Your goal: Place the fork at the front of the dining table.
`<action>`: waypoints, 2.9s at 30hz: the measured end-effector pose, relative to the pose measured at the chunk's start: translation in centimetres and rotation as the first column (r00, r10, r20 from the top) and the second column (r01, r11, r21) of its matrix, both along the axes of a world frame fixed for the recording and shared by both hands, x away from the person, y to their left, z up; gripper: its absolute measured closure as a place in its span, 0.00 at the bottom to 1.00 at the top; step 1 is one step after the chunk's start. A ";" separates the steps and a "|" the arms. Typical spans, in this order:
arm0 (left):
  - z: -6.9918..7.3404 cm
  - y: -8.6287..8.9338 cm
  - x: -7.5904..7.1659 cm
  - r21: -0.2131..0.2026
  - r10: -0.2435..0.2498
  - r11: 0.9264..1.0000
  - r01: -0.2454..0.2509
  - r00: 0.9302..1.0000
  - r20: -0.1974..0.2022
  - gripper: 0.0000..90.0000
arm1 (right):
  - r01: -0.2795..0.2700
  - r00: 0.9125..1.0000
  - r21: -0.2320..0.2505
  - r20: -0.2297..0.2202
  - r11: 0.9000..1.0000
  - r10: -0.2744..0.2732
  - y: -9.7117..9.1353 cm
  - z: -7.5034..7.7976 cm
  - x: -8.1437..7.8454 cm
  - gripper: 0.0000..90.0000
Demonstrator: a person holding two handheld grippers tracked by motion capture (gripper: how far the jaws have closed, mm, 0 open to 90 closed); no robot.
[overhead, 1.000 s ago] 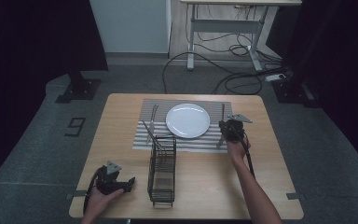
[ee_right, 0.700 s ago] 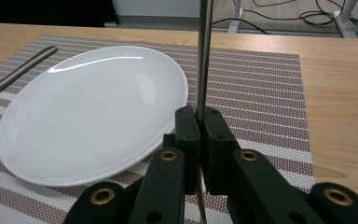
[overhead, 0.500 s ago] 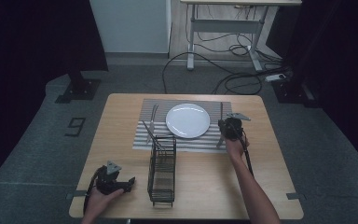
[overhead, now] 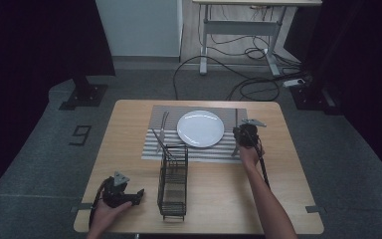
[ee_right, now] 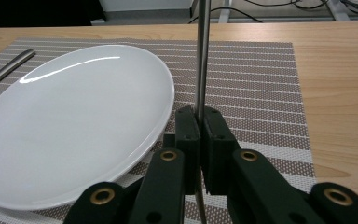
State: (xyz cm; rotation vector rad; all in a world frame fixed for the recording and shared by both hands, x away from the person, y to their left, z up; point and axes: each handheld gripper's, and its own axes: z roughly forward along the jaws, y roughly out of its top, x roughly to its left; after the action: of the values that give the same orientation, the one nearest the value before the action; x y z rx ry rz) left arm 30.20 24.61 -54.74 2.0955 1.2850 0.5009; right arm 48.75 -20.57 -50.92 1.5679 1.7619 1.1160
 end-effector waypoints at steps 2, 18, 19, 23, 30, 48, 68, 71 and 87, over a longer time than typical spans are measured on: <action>0.0 0.0 0.0 0.001 -0.001 1.000 0.001 1.000 -0.001 0.09 | 0.008 1.000 0.005 -0.002 1.000 -0.008 -0.2 0.0 0.1 0.96; 0.0 0.0 0.0 0.000 -0.002 1.000 0.002 1.000 0.000 0.09 | 0.042 0.998 0.032 -0.040 0.999 -0.040 -0.7 -0.9 1.4 0.96; 0.0 0.0 0.0 0.000 -0.002 1.000 0.002 1.000 0.000 0.09 | 0.044 0.998 0.033 -0.042 0.999 -0.042 -0.7 -0.9 1.4 0.95; 0.0 0.0 0.0 0.000 -0.002 1.000 0.002 1.000 0.000 0.09 | 0.044 0.997 0.025 -0.064 0.999 -0.042 -0.5 -1.2 1.9 0.95; 0.0 0.0 0.0 0.000 -0.002 1.000 0.002 1.000 0.000 0.09 | 0.042 0.997 0.008 -0.070 0.999 -0.041 0.3 -1.8 2.4 0.96; 0.0 0.1 0.0 0.000 -0.008 1.000 0.008 1.000 0.000 0.09 | 0.071 0.986 -0.027 -0.148 0.997 -0.074 0.2 -3.9 3.5 0.96; 0.0 0.1 0.0 0.000 -0.011 1.000 0.011 1.000 0.000 0.09 | 0.067 0.987 -0.022 -0.143 0.998 -0.069 0.5 -4.1 3.9 0.83; 0.0 0.1 0.0 0.001 -0.011 1.000 0.011 1.000 0.000 0.09 | 0.064 0.988 -0.021 -0.142 0.998 -0.066 -0.1 -4.0 3.6 0.81; 0.0 0.1 0.0 0.001 -0.011 1.000 0.011 1.000 -0.001 0.09 | 0.040 0.995 0.026 -0.091 0.999 -0.038 -3.0 -2.1 0.4 0.80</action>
State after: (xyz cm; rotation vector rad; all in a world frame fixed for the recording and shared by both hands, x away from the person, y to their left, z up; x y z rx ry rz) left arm 30.24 24.71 -54.73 2.1021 1.2731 0.4960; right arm 49.16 -23.59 -53.04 1.6868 1.7730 1.0708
